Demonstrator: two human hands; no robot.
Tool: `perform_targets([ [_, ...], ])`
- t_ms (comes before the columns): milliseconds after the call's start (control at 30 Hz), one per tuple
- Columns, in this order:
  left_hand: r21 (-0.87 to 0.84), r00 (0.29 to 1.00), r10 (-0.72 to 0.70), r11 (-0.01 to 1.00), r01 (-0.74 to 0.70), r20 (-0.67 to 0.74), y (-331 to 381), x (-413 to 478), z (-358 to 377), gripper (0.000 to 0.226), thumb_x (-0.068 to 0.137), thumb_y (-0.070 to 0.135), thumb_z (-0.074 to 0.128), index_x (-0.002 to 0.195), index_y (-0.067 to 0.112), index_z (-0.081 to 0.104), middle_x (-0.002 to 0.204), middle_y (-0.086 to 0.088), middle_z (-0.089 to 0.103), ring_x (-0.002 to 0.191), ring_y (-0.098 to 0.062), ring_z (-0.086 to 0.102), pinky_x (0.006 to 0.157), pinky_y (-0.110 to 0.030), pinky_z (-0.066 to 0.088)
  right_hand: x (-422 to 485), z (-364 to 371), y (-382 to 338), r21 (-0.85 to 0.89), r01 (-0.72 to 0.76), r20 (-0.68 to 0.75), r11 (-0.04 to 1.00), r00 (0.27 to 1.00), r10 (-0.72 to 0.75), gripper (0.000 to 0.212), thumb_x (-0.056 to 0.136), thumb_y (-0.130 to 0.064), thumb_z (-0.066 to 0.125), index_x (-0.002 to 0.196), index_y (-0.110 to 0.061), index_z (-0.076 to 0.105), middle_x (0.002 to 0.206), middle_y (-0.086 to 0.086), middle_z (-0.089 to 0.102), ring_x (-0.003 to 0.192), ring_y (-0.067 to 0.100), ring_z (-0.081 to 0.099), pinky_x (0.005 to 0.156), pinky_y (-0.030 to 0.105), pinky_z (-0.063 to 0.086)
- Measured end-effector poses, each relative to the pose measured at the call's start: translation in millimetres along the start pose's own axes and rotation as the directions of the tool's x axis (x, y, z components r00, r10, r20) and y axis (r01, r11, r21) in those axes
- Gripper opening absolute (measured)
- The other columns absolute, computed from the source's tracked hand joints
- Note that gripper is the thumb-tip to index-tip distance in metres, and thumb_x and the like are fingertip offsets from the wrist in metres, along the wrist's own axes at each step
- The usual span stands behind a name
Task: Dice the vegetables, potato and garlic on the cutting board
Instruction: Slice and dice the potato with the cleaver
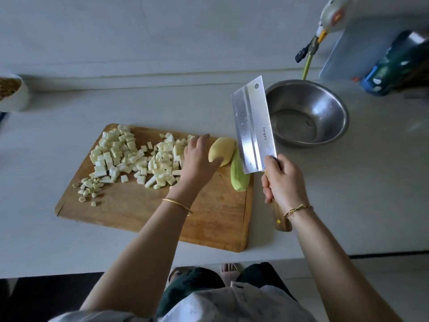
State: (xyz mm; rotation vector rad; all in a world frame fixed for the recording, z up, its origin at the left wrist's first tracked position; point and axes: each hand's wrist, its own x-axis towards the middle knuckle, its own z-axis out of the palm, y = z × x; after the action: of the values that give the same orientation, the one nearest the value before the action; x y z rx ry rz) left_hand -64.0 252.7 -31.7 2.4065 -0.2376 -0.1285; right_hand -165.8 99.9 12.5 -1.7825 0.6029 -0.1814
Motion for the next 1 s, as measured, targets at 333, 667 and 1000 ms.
perform_targets([
  [333, 0.19, 0.958, -0.103, 0.98, 0.053, 0.266, 10.2, 39.2, 15.1, 0.084, 0.078, 0.03, 0.071, 0.147, 0.02, 0.024, 0.14, -0.015, 0.04, 0.131, -0.036, 0.032, 0.104, -0.044, 0.032, -7.2, -10.9, 8.0, -0.073, 0.004, -0.021, 0.997, 1.0, -0.006, 0.036, 0.096, -0.021, 0.047, 0.062, -0.012, 0.036, 0.042, 0.003, 0.041, 0.031, 0.023, 0.038, 0.033, 0.02, 0.029],
  [667, 0.058, 0.959, -0.077, 0.996, 0.063, 0.271, 6.0, 36.9, 20.7, 0.087, 0.068, 0.028, 0.08, 0.139, 0.015, 0.031, 0.125, -0.015, 0.048, 0.115, -0.032, 0.049, 0.094, -0.045, 0.047, -11.3, -3.6, 8.4, -0.065, 0.017, 0.005, 0.998, 1.0, -0.017, 0.038, 0.096, -0.021, 0.046, 0.062, -0.012, 0.035, 0.044, 0.007, 0.043, 0.032, 0.025, 0.039, 0.035, 0.022, 0.032],
  [1000, 0.042, 0.995, -0.057, 0.998, 0.053, 0.081, -0.3, 8.8, 5.0, 0.076, 0.067, 0.024, 0.078, 0.132, 0.016, 0.039, 0.129, -0.011, 0.044, 0.119, -0.029, 0.041, 0.095, -0.037, 0.038, -4.5, -1.7, 5.4, -0.01, 0.008, 0.003, 1.0, 1.0, -0.008, 0.035, 0.096, -0.021, 0.047, 0.063, -0.013, 0.036, 0.045, 0.001, 0.045, 0.03, 0.019, 0.036, 0.036, 0.026, 0.034],
])
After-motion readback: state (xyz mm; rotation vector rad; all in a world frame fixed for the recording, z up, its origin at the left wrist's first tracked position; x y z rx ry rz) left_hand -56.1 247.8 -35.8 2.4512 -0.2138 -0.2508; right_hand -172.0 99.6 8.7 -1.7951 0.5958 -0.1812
